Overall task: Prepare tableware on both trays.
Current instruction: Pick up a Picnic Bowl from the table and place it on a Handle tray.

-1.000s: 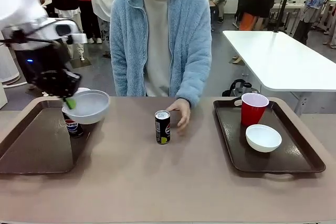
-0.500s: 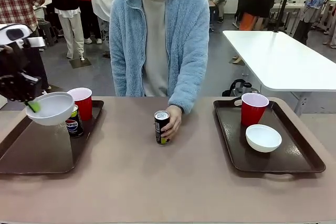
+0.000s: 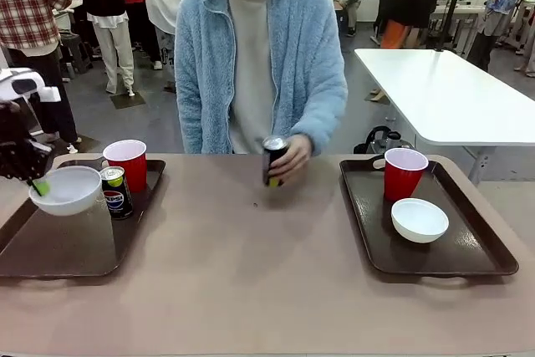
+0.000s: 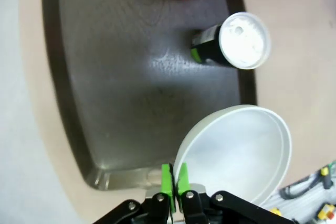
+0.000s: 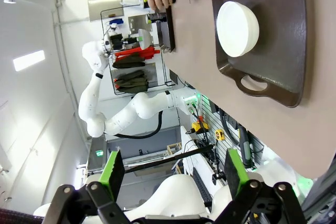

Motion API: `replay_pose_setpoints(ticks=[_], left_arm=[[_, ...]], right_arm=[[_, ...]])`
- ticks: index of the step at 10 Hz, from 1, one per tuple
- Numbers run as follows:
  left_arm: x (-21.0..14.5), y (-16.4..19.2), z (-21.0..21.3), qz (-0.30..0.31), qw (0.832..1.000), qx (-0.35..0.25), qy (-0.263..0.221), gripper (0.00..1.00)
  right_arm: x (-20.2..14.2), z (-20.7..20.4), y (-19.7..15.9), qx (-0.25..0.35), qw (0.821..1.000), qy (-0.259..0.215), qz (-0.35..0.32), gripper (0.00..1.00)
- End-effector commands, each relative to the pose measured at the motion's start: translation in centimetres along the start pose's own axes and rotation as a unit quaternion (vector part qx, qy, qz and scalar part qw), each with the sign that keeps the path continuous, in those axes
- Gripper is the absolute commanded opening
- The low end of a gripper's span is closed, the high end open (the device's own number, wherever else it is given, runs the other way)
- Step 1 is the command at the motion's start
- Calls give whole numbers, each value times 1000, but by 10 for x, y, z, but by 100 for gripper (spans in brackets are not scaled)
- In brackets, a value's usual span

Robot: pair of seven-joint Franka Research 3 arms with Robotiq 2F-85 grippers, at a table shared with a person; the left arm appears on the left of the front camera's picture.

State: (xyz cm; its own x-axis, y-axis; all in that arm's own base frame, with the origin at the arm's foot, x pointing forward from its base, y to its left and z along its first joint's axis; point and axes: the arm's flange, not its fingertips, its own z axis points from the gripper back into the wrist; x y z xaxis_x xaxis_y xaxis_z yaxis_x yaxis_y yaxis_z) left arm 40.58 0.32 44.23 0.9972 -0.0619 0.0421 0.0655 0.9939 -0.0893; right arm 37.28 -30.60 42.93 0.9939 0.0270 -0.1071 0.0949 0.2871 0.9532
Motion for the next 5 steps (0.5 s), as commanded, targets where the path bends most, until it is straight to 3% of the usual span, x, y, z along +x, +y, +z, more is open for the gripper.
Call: replay_pose_setpoints(ticks=[1, 5], left_arm=[[9, 3, -29, 10, 1000, 17, 4, 0], [16, 13, -71, 37, 999, 16, 18, 0]], right_arm=[[-1, -1, 2, -1, 1000, 1, -2, 100], [-1, -1, 2, -1, 1000, 1, -2, 100]])
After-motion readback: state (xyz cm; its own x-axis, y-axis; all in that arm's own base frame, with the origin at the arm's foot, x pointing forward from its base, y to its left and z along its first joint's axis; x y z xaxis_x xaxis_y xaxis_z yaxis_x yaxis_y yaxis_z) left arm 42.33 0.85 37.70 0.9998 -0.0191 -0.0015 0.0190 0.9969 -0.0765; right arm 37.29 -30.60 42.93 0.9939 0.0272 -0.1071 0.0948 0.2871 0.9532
